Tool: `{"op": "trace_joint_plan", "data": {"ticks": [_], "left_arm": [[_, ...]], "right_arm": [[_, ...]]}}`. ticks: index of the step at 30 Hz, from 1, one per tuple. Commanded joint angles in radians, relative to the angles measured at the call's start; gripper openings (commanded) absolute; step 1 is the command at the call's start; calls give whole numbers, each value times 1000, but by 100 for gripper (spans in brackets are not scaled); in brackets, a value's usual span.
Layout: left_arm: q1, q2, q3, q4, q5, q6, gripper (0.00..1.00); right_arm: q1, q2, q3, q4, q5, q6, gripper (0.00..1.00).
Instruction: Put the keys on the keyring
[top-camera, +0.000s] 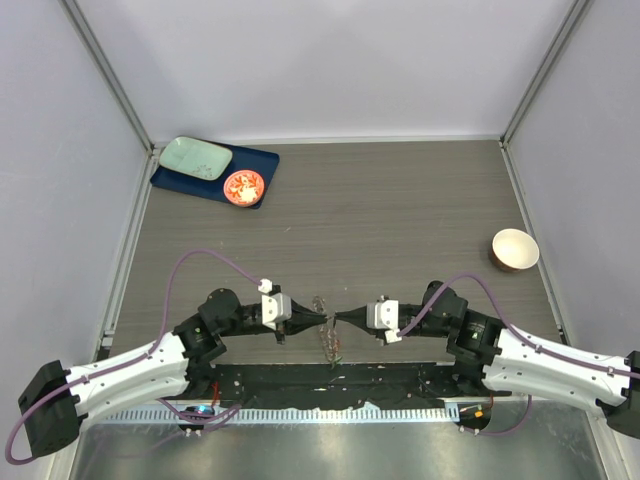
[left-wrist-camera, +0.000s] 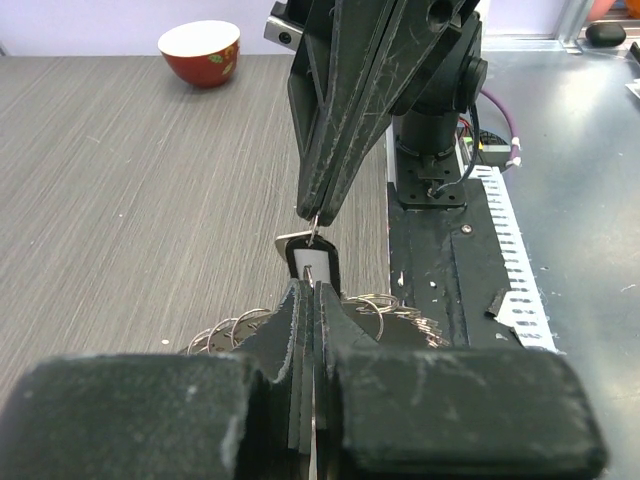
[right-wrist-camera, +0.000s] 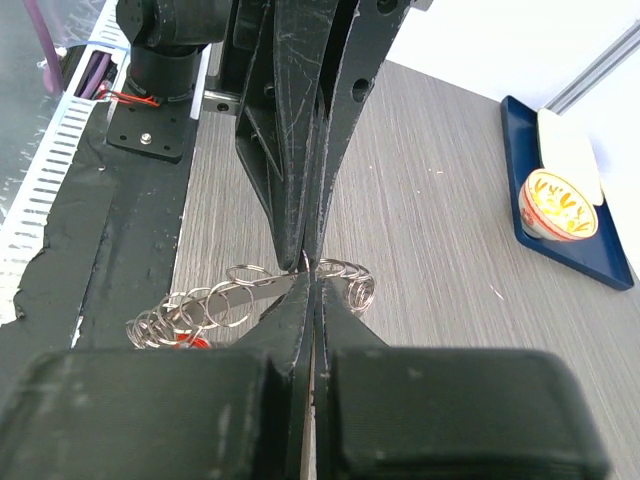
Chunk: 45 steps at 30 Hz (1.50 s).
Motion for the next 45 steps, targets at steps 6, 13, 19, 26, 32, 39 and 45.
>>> {"op": "trace_joint_plan", "data": {"ticks": [6,13,19,26,32,39,45], "left_arm": [[-1,-6,46,66,0,0,0],[-1,-10,43,67,9,-3,0],[-1,-8,41,70,9,-3,0],[-1,-8,43,72,12,-3,0],[-1,-6,39,75,11,-3,0],[-1,-6,39,78,7,-3,0],[-1,-8,39,75,3,-2,0]], "right_arm": [[6,9,7,47,-4,9,1],[8,14,3,55,11,11,1],[8,19,3,57,14,11,1],[8,22,2,61,37,11,1],[8,31,5,58,19,11,1],[8,29,5,55,0,11,1],[8,20,3,54,-4,11,1]]}}
